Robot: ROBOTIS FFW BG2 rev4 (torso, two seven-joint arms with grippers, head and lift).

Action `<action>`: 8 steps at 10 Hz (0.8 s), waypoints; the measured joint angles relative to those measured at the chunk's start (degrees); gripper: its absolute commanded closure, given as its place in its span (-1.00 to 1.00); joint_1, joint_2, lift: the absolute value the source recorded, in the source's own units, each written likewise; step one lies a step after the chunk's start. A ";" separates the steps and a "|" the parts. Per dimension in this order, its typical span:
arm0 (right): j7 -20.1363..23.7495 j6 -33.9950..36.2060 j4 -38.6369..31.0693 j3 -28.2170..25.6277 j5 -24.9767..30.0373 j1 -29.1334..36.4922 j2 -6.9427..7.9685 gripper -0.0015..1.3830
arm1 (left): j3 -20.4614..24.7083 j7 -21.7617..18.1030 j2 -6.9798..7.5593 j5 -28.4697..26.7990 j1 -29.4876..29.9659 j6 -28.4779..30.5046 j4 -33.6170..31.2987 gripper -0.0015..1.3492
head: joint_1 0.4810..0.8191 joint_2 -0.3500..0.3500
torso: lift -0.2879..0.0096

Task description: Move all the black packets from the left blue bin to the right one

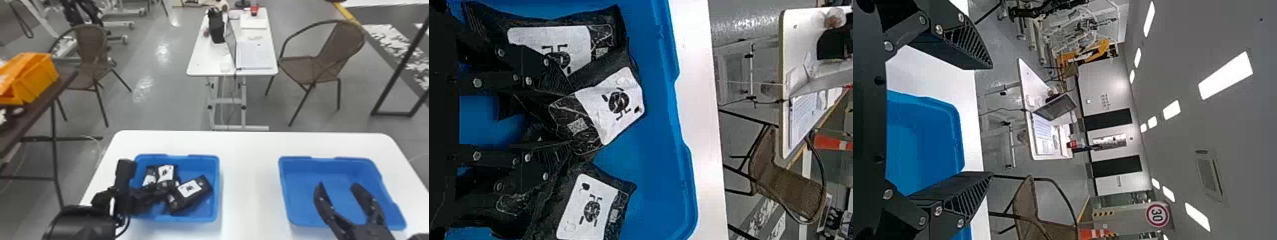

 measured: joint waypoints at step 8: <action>3.30 0.00 0.22 0.69 -3.71 -1.29 0.00 -0.59 | -3.49 -11.77 -1.67 12.34 7.65 -8.24 -21.62 0.80 | 0.27 0.00 | 0.94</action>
